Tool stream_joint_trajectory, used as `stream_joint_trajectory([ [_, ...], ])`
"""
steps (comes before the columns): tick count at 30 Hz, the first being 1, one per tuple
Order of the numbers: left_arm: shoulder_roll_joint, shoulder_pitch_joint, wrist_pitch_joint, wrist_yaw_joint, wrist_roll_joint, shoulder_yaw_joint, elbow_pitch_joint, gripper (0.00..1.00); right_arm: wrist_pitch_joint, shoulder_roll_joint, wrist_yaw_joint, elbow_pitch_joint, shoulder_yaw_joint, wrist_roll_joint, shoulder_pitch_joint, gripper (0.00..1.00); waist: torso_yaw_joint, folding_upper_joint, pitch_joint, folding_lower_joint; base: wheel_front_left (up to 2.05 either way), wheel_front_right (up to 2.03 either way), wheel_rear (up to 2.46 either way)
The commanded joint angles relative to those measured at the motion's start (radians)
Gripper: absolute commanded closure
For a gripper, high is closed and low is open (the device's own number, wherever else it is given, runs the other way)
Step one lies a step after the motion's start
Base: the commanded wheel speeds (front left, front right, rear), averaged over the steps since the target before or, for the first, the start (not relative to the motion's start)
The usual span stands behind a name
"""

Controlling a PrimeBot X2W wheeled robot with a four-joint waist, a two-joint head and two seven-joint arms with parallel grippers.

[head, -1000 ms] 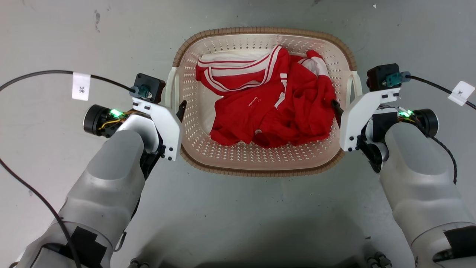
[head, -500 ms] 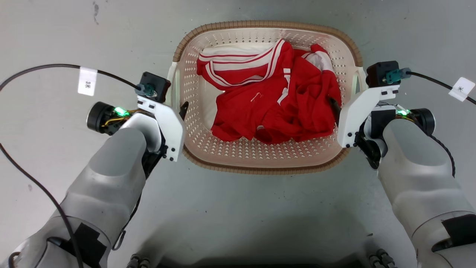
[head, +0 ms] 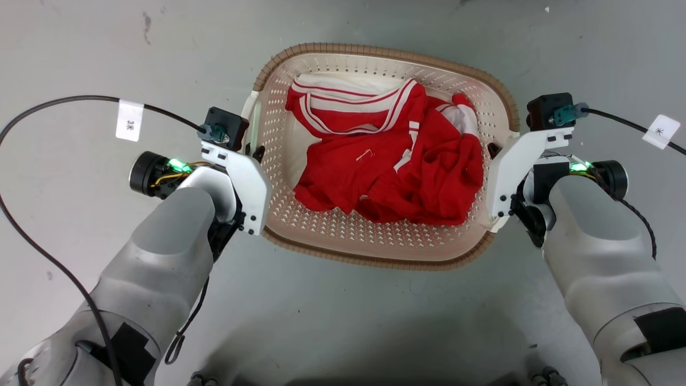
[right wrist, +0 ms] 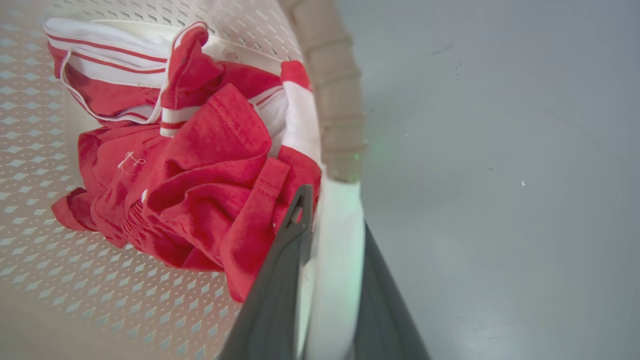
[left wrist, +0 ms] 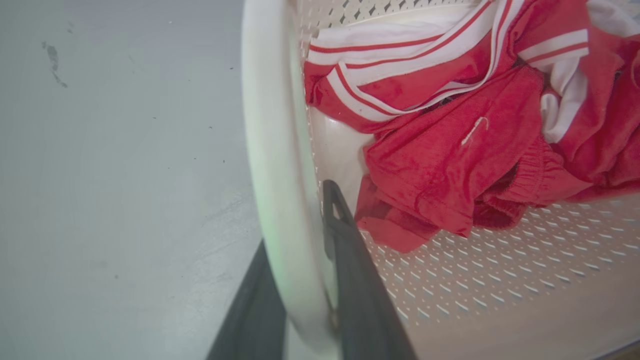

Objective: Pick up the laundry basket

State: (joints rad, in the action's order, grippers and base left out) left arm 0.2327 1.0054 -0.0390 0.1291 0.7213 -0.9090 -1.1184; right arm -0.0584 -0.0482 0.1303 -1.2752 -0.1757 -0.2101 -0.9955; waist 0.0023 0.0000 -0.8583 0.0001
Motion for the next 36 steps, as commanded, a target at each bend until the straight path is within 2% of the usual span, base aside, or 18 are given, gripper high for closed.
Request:
stream_joint_trajectory([
  [1, 0.000, 0.000, 0.004, 0.001, 0.010, -0.013, 0.004, 1.00, -0.008, -0.003, 0.001, -0.003, -0.008, 0.012, -0.012, 1.00, 0.003, 0.0000, 0.022, -0.0001, 0.00, 0.00, 0.00],
  [9, 0.013, -0.049, 0.084, 0.002, 0.090, -0.107, 0.053, 1.00, -0.109, -0.001, 0.002, -0.009, -0.020, 0.063, 0.013, 1.00, 0.008, 0.0000, 0.162, -0.0001, 0.00, 0.00, 0.00],
  [18, 0.060, -0.105, 0.259, 0.005, 0.213, -0.264, 0.183, 1.00, -0.296, 0.001, 0.002, -0.010, -0.084, 0.055, 0.067, 1.00, 0.022, 0.0000, 0.385, -0.0001, 0.00, 0.00, 0.00],
  [26, 0.142, -0.142, 0.397, 0.005, 0.315, -0.352, 0.297, 1.00, -0.483, -0.001, 0.002, 0.007, -0.220, -0.018, 0.125, 1.00, 0.029, 0.0000, 0.585, -0.0001, 0.00, 0.00, 0.00],
  [36, 0.207, -0.206, 0.616, 0.006, 0.380, -0.373, 0.417, 1.00, -0.644, -0.007, 0.002, 0.064, -0.342, -0.148, 0.207, 1.00, 0.035, 0.0000, 0.789, -0.0001, 0.00, 0.00, 0.00],
])
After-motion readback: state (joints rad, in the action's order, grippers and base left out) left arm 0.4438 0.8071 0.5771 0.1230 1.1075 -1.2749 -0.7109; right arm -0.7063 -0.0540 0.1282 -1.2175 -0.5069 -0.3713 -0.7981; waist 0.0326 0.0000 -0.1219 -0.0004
